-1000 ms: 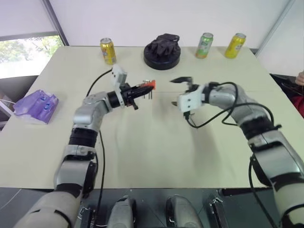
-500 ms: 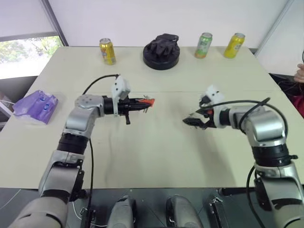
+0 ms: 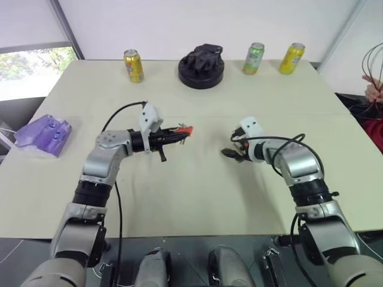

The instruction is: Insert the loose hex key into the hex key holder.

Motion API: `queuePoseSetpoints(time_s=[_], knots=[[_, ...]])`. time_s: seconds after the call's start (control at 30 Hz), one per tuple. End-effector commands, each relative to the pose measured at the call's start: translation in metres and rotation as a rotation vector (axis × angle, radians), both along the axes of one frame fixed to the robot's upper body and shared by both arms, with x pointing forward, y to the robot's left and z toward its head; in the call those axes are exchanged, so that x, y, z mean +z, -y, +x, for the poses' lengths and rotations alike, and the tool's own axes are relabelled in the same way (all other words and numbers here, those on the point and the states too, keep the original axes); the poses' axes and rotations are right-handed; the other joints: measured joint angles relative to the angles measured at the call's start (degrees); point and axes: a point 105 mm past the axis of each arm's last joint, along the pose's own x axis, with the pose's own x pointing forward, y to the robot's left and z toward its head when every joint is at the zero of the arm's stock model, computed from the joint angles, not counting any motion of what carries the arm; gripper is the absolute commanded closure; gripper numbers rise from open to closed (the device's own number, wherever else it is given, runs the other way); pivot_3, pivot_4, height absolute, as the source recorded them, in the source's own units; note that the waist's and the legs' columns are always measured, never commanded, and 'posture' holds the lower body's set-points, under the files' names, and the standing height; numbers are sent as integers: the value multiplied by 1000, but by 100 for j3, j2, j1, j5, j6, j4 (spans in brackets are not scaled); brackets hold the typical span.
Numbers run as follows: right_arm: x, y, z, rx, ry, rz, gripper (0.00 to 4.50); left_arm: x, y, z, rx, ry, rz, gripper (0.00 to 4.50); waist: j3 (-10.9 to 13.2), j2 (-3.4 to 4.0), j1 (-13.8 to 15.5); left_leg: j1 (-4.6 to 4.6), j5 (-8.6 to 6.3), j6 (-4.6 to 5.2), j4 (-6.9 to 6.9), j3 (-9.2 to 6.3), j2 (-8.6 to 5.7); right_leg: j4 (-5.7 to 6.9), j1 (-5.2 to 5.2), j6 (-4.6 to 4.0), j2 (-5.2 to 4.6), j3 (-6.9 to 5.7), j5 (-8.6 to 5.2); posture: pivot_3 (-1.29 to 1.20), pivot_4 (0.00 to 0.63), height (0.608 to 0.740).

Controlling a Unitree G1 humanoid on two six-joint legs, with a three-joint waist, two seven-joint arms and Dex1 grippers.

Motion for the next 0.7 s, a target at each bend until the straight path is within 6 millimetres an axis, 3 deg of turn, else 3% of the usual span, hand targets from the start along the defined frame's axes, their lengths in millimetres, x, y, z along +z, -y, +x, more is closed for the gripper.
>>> queuePoseSetpoints(time_s=[0.03,0.2,0.3,0.4,0.47,0.53,0.63,0.7], knots=[[-35,-2,-10,-26,-167,29,1898,16,0,-5,3,55,-35,4500,-6,-10,-2,3,0,0,-1,-1,1,1,3,0,1,0,0,0,150,740],[-44,-3,-22,-27,-225,44,4471,14,-4,-6,27,51,-39,4500,-10,-12,1,6,-1,1,-8,-4,4,1,3,0,4,0,0,0,150,740],[-45,-10,-28,-8,-243,58,4471,13,-3,-6,28,46,-43,4500,-14,-19,12,5,-1,2,-9,-5,4,0,4,0,4,0,0,0,150,740],[-33,-16,-20,-26,-192,101,4471,12,0,-5,15,28,-49,4500,-19,-27,2,6,-2,2,-9,-5,4,0,4,-1,5,0,0,0,150,740],[15,-13,14,-72,86,132,4471,13,-1,-3,5,-2,-66,4500,-19,-27,-21,6,-2,2,-9,-4,4,0,4,-1,6,0,0,0,150,740],[83,-13,35,-98,361,266,4471,17,-4,3,0,-25,-81,4500,-8,-14,-34,6,-1,1,-8,-1,5,0,0,-1,8,1,0,0,150,740],[129,-18,40,-67,516,391,4471,21,-7,9,1,-33,-86,4500,26,22,2,-16,3,-5,-7,4,2,3,-26,0,6,9,0,0,150,740],[167,-21,31,-55,650,479,4471,30,-6,16,-29,-54,-100,4500,26,22,40,-17,3,-5,-11,2,2,1,-26,1,6,8,0,0,150,740]])
